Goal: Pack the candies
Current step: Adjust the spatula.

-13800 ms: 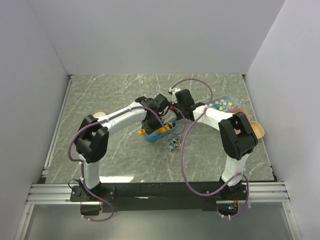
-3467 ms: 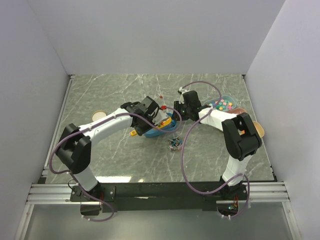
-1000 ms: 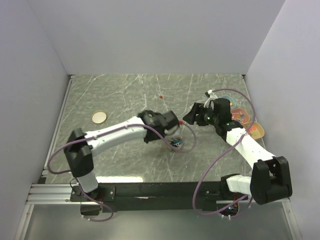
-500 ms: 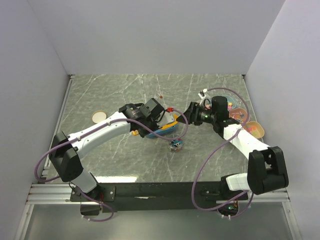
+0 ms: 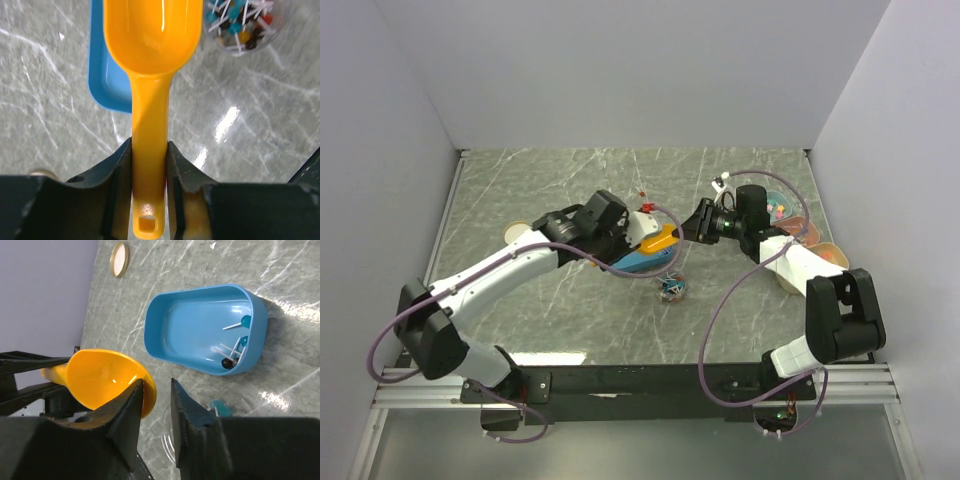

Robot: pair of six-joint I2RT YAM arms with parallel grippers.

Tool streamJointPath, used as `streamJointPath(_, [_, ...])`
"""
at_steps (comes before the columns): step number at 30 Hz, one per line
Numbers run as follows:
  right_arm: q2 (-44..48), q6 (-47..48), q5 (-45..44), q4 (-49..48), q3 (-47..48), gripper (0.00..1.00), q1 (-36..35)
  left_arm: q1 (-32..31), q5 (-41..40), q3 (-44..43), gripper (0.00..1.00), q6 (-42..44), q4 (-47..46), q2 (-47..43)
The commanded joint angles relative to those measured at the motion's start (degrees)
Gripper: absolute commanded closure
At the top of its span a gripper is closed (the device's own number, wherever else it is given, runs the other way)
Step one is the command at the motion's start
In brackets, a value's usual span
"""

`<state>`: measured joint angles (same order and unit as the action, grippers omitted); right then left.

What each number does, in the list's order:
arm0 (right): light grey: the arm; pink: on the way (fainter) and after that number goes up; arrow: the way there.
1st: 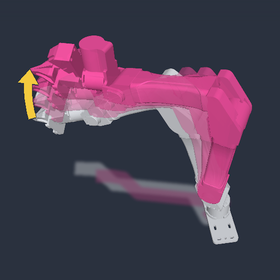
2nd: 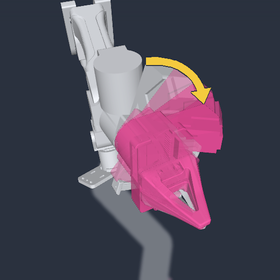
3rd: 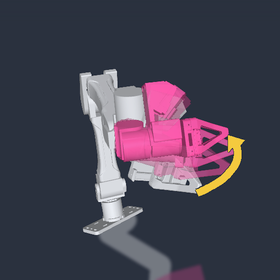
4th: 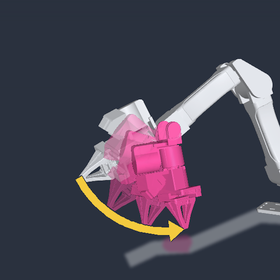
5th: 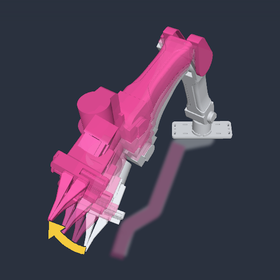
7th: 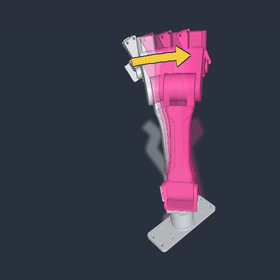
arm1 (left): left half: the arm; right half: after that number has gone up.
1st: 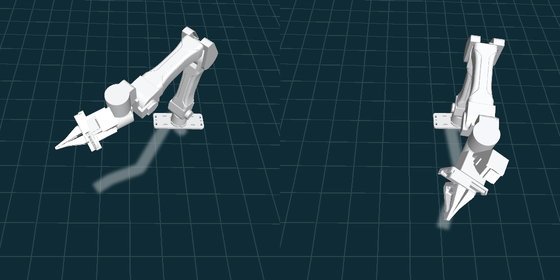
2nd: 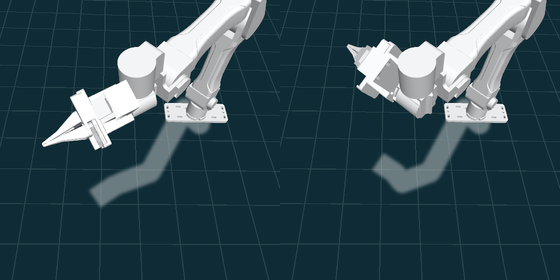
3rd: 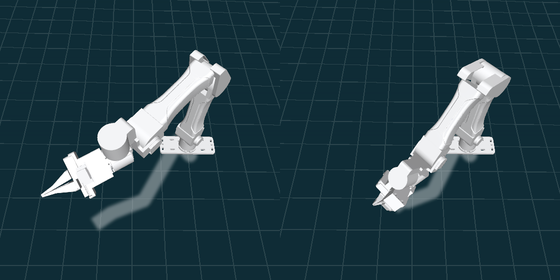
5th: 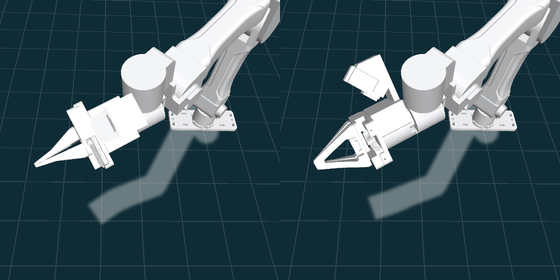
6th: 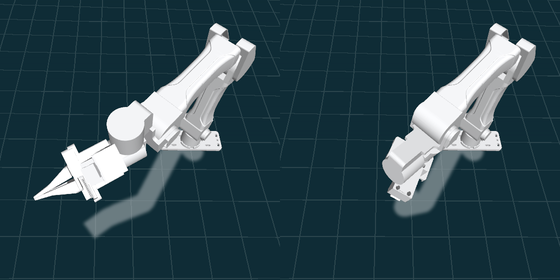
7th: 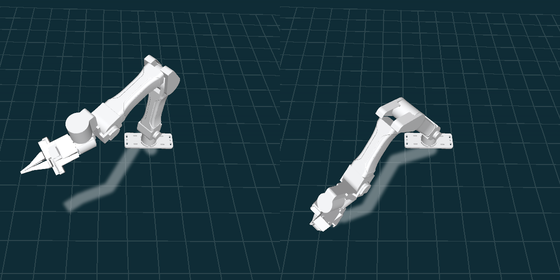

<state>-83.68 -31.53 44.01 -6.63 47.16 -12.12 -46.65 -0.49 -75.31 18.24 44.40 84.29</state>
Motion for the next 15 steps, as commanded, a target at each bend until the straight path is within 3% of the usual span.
streamJointPath(1, [-1.6,-1.1,0.2,-1.1,2.0,0.68,0.2,3.0,5.8,2.8,0.99,-1.1,-7.9,-5.4])
streamJointPath(8, [-3.5,-2.8,2.7,-2.1,2.2,0.86,0.1,5.5,11.2,8.8,0.99,-3.6,-16.8,-9.6])
streamJointPath(15, [-4.6,-2.0,2.2,-0.6,2.9,0.88,-1.0,6.6,10.7,14.1,0.99,-8.0,-26.3,-12.9])
